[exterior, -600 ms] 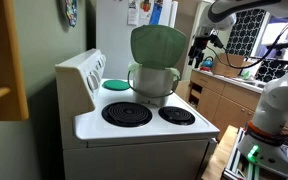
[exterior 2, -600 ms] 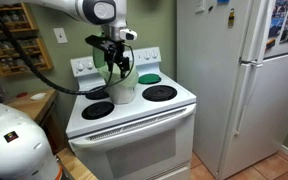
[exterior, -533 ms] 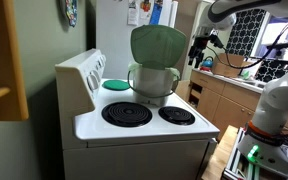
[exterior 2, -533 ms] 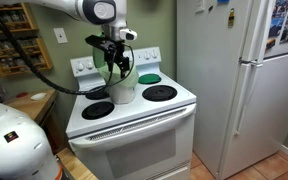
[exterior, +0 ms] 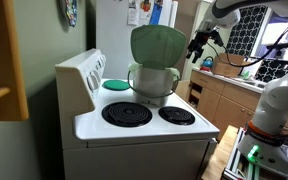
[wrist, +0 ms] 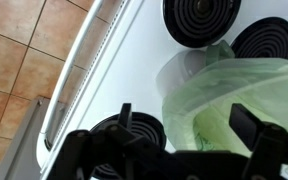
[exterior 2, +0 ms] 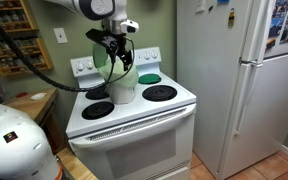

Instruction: Close the bin

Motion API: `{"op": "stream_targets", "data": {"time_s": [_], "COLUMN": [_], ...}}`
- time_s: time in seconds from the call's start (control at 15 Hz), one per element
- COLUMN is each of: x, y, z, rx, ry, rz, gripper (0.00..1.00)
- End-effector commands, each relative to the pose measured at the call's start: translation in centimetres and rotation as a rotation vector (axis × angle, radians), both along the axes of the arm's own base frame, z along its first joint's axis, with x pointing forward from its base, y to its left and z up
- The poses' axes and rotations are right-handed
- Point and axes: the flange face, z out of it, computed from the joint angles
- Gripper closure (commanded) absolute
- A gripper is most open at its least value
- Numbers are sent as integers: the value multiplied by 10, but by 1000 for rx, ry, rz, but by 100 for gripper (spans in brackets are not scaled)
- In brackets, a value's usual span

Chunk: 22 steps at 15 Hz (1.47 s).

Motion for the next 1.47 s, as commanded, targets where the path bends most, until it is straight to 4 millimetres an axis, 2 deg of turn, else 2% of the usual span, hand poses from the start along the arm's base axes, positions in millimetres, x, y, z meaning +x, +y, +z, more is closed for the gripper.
{"op": "stream_targets", "data": {"time_s": [0.0, 0.4, 0.87, 1.13, 1.4], "x": [-11, -16, -26, -25, -25], "y": [-8, -15, 2, 29, 69], "z": [23, 55, 104, 126, 129], "rx": [78, 87, 81, 156, 262], "ry": [-33, -70, -53, -135, -150], "rz": [2, 5, 97, 167, 252], "gripper": [0, 0, 0, 0, 0]}}
